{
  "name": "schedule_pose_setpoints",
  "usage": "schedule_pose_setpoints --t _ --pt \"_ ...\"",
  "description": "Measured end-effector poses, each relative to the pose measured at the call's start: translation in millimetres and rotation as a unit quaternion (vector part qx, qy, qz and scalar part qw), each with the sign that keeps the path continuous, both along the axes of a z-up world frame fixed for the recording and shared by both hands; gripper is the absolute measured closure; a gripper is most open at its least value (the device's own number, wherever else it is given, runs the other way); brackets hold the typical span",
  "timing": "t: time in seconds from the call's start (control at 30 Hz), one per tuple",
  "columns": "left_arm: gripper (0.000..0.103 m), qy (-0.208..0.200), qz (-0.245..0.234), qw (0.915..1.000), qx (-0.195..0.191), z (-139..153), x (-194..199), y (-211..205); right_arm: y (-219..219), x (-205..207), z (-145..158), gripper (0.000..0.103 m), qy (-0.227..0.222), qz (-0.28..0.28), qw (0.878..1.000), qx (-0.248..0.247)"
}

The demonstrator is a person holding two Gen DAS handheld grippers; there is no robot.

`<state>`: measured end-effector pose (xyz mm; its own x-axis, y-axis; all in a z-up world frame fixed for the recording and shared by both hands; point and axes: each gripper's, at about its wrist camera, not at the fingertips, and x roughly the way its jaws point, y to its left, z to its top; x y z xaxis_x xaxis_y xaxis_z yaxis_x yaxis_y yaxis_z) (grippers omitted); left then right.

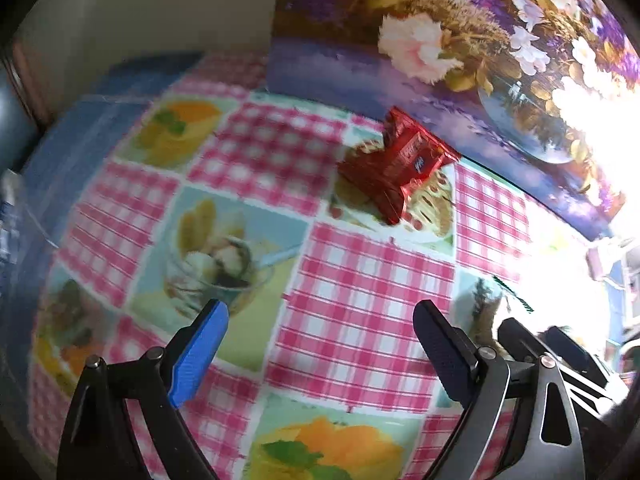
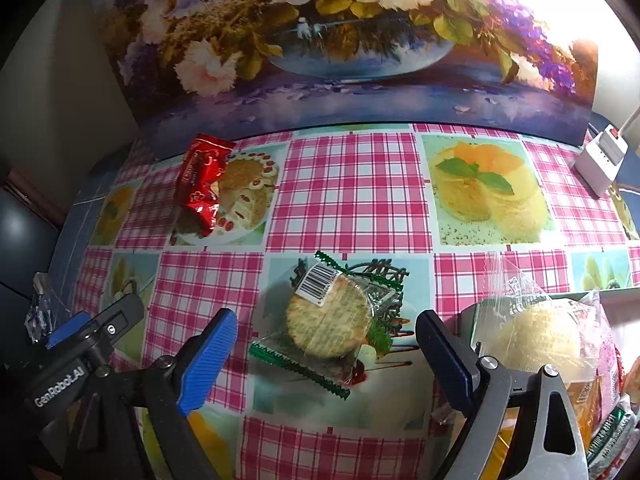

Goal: Organize snacks
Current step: 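Move both open tools back to the green cracker pack and red bag, then grasp the green-wrapped round cracker pack with the right tool while the left tool grasps the red bag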

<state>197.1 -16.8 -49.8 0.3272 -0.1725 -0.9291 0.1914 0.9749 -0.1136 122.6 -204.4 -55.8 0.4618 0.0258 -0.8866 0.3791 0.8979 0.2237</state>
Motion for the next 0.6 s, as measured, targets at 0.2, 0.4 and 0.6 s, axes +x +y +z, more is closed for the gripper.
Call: schedule_pose_setpoints --t 0.2,0.4,0.6 --pt "0.009 0.019 -0.006 0.9998 -0.003 -9 11 14 6 9 -5 0.019 0.01 0.012 1.0 -0.023" --pt "0.009 0.024 -0.011 0.9996 -0.01 -4 21 24 14 14 -11 0.02 0.026 0.025 0.998 -0.048" --pt "0.009 0.028 -0.02 0.9993 -0.013 -2 24 23 18 16 -10 0.028 0.015 0.041 0.999 -0.017"
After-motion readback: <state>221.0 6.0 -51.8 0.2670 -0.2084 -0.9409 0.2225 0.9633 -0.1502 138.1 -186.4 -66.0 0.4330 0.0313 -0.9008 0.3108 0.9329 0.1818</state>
